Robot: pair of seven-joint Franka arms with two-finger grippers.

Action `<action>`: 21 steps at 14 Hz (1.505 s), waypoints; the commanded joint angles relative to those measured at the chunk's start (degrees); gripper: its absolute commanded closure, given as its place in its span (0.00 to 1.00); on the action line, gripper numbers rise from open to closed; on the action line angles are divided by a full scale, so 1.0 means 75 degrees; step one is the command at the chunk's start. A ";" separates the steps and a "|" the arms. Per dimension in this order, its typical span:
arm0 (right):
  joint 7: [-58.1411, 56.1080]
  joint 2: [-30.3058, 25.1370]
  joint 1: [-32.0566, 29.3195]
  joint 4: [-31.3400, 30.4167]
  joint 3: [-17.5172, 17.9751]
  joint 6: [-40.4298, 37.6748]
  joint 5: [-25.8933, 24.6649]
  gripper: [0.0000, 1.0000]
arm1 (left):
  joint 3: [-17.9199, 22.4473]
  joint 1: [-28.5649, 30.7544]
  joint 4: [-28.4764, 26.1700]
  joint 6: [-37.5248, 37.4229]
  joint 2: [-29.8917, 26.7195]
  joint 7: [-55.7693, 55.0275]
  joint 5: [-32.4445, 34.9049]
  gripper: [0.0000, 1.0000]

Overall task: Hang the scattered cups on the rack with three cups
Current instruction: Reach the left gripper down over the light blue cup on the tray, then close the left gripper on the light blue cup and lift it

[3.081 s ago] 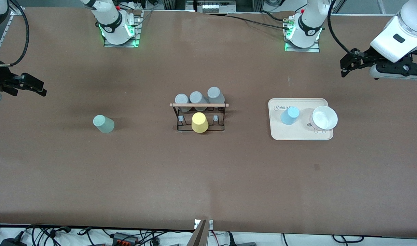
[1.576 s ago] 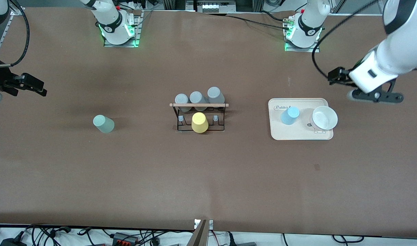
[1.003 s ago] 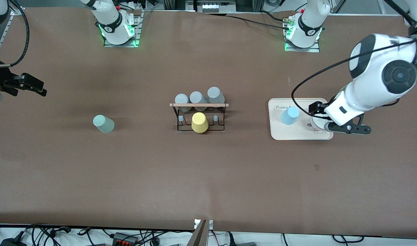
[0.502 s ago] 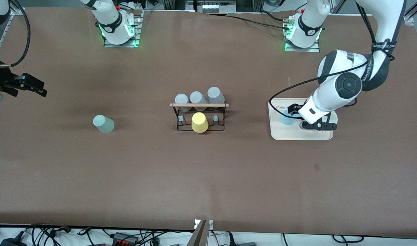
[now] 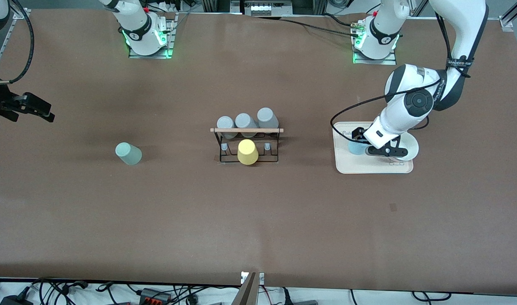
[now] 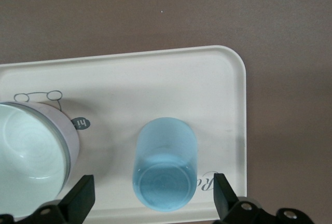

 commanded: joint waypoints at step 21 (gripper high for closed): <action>-0.0003 -0.0103 -0.0056 -0.0050 0.0006 0.0005 -0.0064 0.00 | -0.0091 0.0052 0.0234 0.0660 0.0272 -0.0007 0.0138 0.57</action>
